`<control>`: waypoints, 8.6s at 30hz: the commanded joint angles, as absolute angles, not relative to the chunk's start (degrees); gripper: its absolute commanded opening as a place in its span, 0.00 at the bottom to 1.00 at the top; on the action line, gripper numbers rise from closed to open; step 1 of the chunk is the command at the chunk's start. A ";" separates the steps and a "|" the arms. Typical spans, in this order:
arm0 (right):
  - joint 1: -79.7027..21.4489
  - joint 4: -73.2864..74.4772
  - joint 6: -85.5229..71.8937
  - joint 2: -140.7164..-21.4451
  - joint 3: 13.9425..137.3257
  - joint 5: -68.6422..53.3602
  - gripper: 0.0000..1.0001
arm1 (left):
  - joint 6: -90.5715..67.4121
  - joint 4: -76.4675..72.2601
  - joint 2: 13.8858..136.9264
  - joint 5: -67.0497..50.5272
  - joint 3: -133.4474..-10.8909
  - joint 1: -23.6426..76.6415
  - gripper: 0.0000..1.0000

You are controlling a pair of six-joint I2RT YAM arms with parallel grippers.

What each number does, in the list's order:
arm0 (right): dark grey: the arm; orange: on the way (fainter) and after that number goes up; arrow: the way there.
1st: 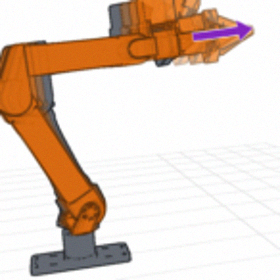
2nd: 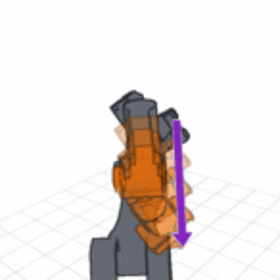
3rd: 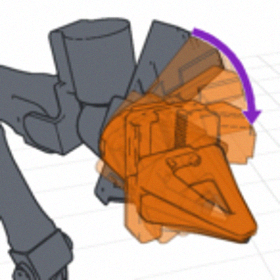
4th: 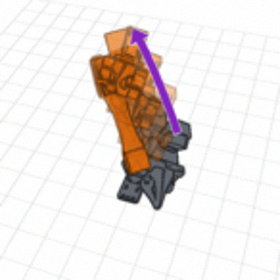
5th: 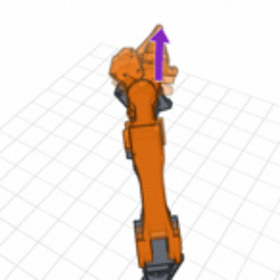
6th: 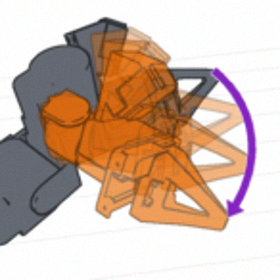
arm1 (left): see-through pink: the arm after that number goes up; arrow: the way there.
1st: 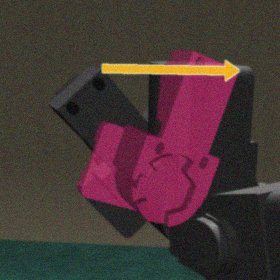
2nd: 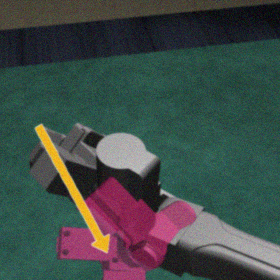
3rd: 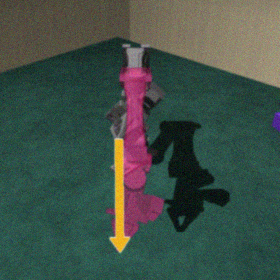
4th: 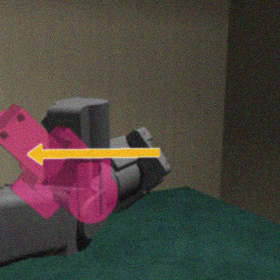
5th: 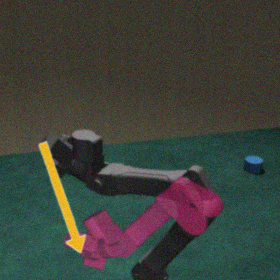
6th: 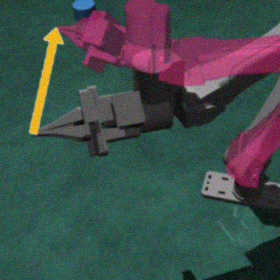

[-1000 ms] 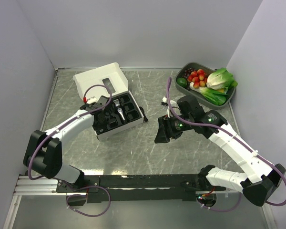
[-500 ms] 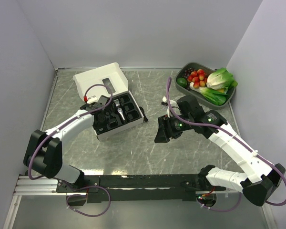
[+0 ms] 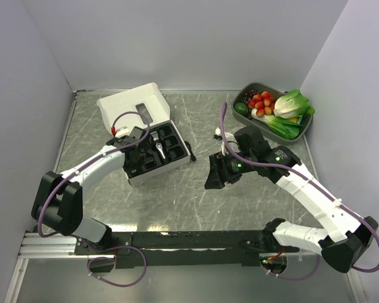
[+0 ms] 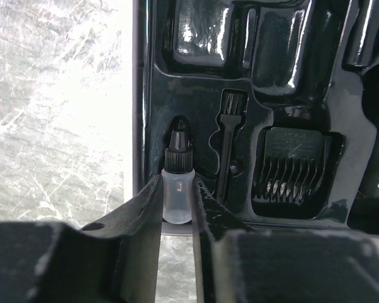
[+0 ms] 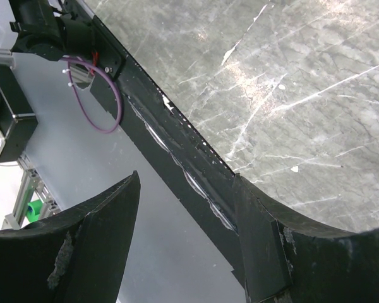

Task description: Sort the hair-cutting tools

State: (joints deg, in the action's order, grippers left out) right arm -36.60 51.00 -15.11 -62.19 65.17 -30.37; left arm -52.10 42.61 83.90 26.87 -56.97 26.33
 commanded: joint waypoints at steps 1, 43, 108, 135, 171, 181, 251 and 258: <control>-36.65 49.22 -15.03 -61.96 64.34 -30.06 0.69 | -51.94 41.57 83.41 28.12 -56.25 26.19 0.29; -37.09 49.13 -14.94 -62.40 63.81 -29.44 0.69 | -48.16 40.26 82.09 27.33 -60.30 25.05 0.14; -29.18 34.72 -30.40 -109.49 86.48 -6.32 0.67 | -41.75 43.59 54.24 14.94 -56.08 22.85 0.67; -30.85 30.32 -30.06 -117.77 88.42 -12.92 0.49 | -39.55 43.16 51.85 14.50 -53.79 22.76 0.72; -36.56 32.01 -29.51 -101.67 96.49 -16.78 0.00 | -43.68 44.12 48.78 11.96 -62.84 22.76 0.90; -41.84 20.78 -44.63 -113.11 106.88 -23.64 0.00 | -43.33 45.17 43.95 9.41 -63.02 22.76 0.97; -54.76 20.22 -77.36 -131.94 120.60 9.84 0.48 | -41.04 51.24 34.36 2.11 -60.73 24.17 0.97; -51.86 13.54 -66.28 -117.00 106.29 6.52 0.49 | -40.43 50.02 36.56 5.97 -61.00 24.17 0.97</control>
